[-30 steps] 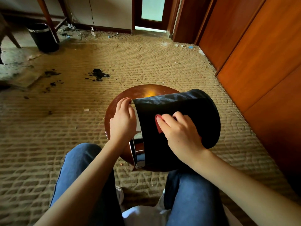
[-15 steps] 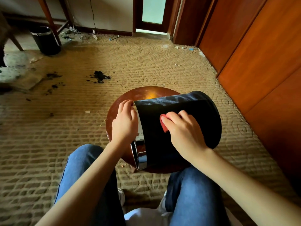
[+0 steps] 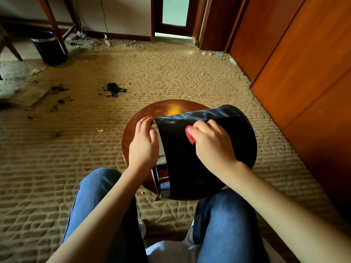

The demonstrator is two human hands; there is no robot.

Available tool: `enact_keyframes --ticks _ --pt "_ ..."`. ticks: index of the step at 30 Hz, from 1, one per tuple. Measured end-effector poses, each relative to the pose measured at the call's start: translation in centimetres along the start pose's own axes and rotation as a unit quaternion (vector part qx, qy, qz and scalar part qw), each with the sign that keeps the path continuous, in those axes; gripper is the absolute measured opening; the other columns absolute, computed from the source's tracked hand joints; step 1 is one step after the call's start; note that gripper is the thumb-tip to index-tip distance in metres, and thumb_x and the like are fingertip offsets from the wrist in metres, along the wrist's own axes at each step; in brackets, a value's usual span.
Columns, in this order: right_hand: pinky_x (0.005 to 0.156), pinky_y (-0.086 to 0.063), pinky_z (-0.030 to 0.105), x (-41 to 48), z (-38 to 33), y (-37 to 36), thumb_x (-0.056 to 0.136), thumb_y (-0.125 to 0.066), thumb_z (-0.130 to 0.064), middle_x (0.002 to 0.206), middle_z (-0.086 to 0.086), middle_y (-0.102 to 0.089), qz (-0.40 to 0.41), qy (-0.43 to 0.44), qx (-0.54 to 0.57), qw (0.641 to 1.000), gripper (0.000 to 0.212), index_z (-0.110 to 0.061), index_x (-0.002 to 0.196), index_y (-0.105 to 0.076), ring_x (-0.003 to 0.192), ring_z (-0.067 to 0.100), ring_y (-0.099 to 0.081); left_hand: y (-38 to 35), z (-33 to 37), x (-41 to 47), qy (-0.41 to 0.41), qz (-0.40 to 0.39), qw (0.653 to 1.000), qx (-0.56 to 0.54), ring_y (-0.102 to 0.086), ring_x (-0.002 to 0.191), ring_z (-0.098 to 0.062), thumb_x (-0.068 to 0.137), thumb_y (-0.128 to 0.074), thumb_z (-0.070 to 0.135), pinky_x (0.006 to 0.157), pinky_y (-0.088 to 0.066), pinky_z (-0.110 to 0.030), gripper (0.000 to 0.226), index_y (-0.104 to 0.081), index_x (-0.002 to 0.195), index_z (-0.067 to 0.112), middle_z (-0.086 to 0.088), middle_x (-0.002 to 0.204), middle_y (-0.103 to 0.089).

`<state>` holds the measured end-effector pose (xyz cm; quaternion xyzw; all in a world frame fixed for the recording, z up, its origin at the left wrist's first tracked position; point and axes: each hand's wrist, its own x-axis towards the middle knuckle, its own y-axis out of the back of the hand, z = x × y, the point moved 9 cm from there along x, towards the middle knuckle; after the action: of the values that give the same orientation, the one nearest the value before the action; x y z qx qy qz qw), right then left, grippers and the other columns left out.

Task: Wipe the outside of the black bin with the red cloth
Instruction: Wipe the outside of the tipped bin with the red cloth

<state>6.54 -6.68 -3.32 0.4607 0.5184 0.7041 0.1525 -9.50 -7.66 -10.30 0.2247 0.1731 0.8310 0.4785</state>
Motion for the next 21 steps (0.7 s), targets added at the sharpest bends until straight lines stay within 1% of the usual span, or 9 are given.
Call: enact_keyframes --ticks 2,4,7,9,11,13,17,19,21 --pt "0.053 -0.025 0.028 2.4 0.2 -1.1 0.059 -0.069 0.010 0.067 0.008 -0.055 -0.015 -0.012 -0.006 1.000 0.021 -0.008 0.059 -0.059 0.063 0.029 -0.050 0.1 0.0 0.0 -0.006 -0.005 1.000 0.009 -0.045 0.122 -0.013 0.096 -0.029 0.025 0.094 -0.033 -0.023 0.044 -0.048 0.135 0.014 0.003 0.143 -0.043" --pt "0.053 -0.025 0.027 3.8 0.4 -1.4 0.051 -0.072 0.013 0.066 0.009 -0.056 -0.018 -0.023 -0.002 1.000 0.024 -0.008 0.056 -0.060 0.062 0.031 -0.052 0.1 0.1 0.4 -0.011 -0.009 1.000 0.017 -0.046 0.123 -0.014 0.097 -0.029 0.024 0.095 -0.035 -0.027 0.043 -0.048 0.134 0.015 0.003 0.143 -0.043" --pt "0.056 -0.035 0.027 1.6 -0.7 -0.7 0.065 -0.060 0.012 0.077 0.010 -0.061 0.008 -0.002 0.019 1.000 0.021 -0.004 0.076 -0.069 0.068 0.031 -0.052 0.0 -0.2 0.9 0.010 -0.008 1.000 0.018 -0.045 0.125 -0.013 0.101 -0.031 0.019 0.093 -0.031 -0.022 0.039 -0.047 0.135 0.015 0.003 0.144 -0.043" --pt "0.058 -0.045 0.032 -1.2 -2.3 0.0 0.076 -0.043 0.006 0.087 0.009 -0.065 0.025 0.036 0.042 0.998 0.034 -0.003 0.094 -0.070 0.072 0.029 -0.053 0.0 -0.4 1.4 0.025 0.000 1.000 -0.003 -0.042 0.128 -0.013 0.101 -0.031 0.016 0.094 -0.028 -0.018 0.039 -0.047 0.137 0.012 0.000 0.144 -0.044" --pt "0.060 -0.048 0.035 -2.7 -3.6 0.3 0.081 -0.038 0.003 0.095 0.009 -0.066 0.045 0.066 0.042 0.996 0.039 -0.003 0.103 -0.070 0.074 0.028 -0.055 0.0 -0.4 1.7 0.034 0.004 0.999 -0.020 -0.041 0.130 -0.013 0.101 -0.030 0.014 0.097 -0.026 -0.016 0.040 -0.046 0.137 0.009 -0.003 0.144 -0.044" --pt "0.061 -0.049 0.035 -1.3 -4.1 -0.1 0.081 -0.036 0.001 0.099 0.009 -0.067 0.047 0.070 0.041 0.996 0.041 -0.004 0.104 -0.070 0.075 0.030 -0.057 -0.1 -0.4 1.6 0.032 0.002 0.999 -0.021 -0.039 0.131 -0.013 0.101 -0.030 0.014 0.097 -0.025 -0.015 0.040 -0.044 0.138 0.009 -0.003 0.145 -0.042" --pt "0.061 -0.047 0.034 3.1 -5.1 -1.8 0.079 -0.035 -0.005 0.087 0.007 -0.067 0.025 0.040 0.023 0.999 0.038 -0.006 0.089 -0.072 0.075 0.031 -0.057 -0.1 0.0 0.3 0.005 -0.001 1.000 0.005 -0.041 0.129 -0.012 0.100 -0.029 0.019 0.094 -0.027 -0.016 0.042 -0.044 0.139 0.013 0.001 0.146 -0.041" --pt "0.062 -0.044 0.034 2.5 -5.8 -1.5 0.083 -0.037 -0.005 0.090 0.007 -0.067 0.035 0.030 0.016 0.999 0.036 -0.006 0.093 -0.072 0.077 0.030 -0.057 0.0 -0.1 0.8 0.007 -0.006 1.000 0.016 -0.043 0.128 -0.014 0.099 -0.028 0.021 0.095 -0.031 -0.022 0.043 -0.045 0.138 0.013 0.001 0.145 -0.042" --pt "0.063 -0.042 0.035 0.2 -6.2 -0.8 0.087 -0.043 -0.004 0.096 0.008 -0.067 0.050 0.047 0.036 0.997 0.030 -0.006 0.098 -0.071 0.077 0.029 -0.055 0.1 -0.4 1.6 0.030 -0.005 1.000 0.001 -0.043 0.128 -0.015 0.100 -0.029 0.017 0.096 -0.030 -0.022 0.040 -0.046 0.137 0.012 -0.001 0.144 -0.044"
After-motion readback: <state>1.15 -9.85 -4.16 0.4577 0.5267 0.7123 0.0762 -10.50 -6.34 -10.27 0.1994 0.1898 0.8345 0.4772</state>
